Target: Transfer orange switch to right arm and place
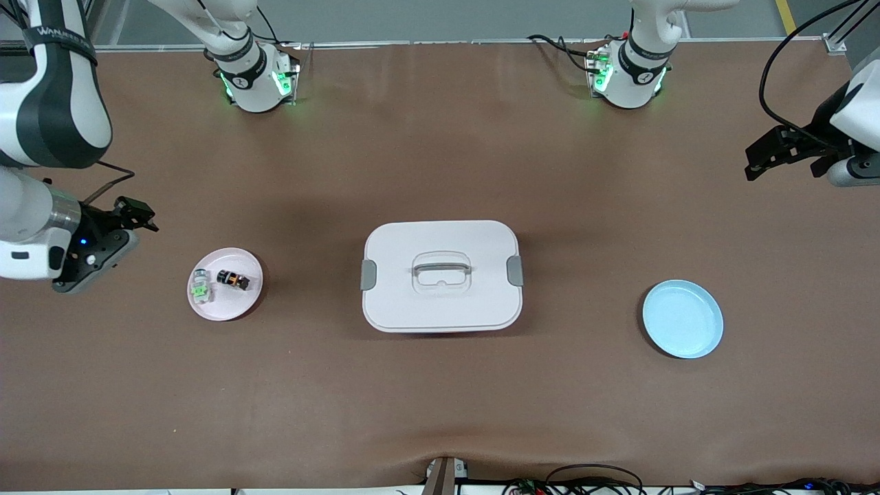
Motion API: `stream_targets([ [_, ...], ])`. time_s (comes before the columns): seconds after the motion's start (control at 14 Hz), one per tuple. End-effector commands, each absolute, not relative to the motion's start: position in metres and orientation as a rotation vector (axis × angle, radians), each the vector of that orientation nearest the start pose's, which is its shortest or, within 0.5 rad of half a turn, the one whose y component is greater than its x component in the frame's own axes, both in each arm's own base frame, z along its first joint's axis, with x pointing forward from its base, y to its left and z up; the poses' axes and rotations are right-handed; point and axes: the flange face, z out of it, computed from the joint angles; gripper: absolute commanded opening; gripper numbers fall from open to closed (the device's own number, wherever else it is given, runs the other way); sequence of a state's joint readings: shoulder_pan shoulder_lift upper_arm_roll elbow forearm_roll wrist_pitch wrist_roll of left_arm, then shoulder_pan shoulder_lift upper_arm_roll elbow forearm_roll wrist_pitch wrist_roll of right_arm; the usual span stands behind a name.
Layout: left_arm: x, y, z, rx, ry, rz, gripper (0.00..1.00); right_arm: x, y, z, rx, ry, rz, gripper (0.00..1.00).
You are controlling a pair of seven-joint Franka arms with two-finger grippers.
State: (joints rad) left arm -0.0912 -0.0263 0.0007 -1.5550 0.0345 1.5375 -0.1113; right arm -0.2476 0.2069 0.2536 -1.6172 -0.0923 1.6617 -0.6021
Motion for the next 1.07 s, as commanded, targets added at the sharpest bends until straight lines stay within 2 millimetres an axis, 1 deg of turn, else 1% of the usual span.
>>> stream_targets([
  [0.0, 0.536, -0.044, 0.649, -3.127, -0.027, -0.036, 1.0, 0.604, -0.018, 0.524, -3.101, -0.52, 0.304, 1.0],
  [0.07, 0.536, -0.044, 0.65, -3.127, -0.027, -0.038, 1.0, 0.603, -0.016, 0.532, -3.136, -0.356, 0.308, 1.0],
  [0.14, 0.536, -0.044, 0.65, -3.127, -0.027, -0.038, 1.0, 0.604, -0.008, 0.546, -3.165, -0.218, 0.265, 1.0],
  [0.21, 0.536, -0.044, 0.65, -3.127, -0.027, -0.038, 1.0, 0.606, -0.006, 0.559, -3.18, -0.093, 0.217, 1.0],
  [0.29, 0.536, -0.044, 0.65, -3.127, -0.027, -0.038, 1.0, 0.607, -0.006, 0.575, -3.188, -0.011, 0.164, 1.0],
  [0.36, 0.535, -0.044, 0.651, -3.127, -0.027, -0.041, 1.0, 0.607, -0.006, 0.587, -3.187, 0.02, 0.133, 1.0],
  [0.5, 0.535, -0.044, 0.652, -3.127, -0.027, -0.043, 1.0, 0.603, -0.007, 0.606, -3.184, 0.033, 0.136, 1.0],
  [0.64, 0.535, -0.045, 0.651, -3.127, -0.025, -0.043, 1.0, 0.603, -0.01, 0.619, -3.177, 0.029, 0.102, 1.0],
  [0.72, 0.535, -0.045, 0.652, -3.127, -0.025, -0.043, 1.0, 0.601, -0.006, 0.626, -3.146, 0.043, 0.084, 1.0],
  [0.79, 0.534, -0.045, 0.651, -3.127, -0.023, -0.036, 1.0, 0.6, -0.007, 0.628, -3.141, 0.047, 0.077, 1.0],
  [0.86, 0.534, -0.045, 0.652, -3.127, -0.023, -0.036, 1.0, 0.597, -0.005, 0.636, -3.142, 0.04, 0.056, 1.0],
  [0.93, 0.534, -0.045, 0.653, -3.127, -0.018, -0.038, 1.0, 0.596, -0.005, 0.636, -3.141, 0.04, 0.056, 1.0],
  [1.0, 0.534, -0.045, 0.653, -3.127, -0.016, -0.038, 1.0, 0.596, -0.01, 0.636, -3.14, 0.037, 0.056, 1.0],
])
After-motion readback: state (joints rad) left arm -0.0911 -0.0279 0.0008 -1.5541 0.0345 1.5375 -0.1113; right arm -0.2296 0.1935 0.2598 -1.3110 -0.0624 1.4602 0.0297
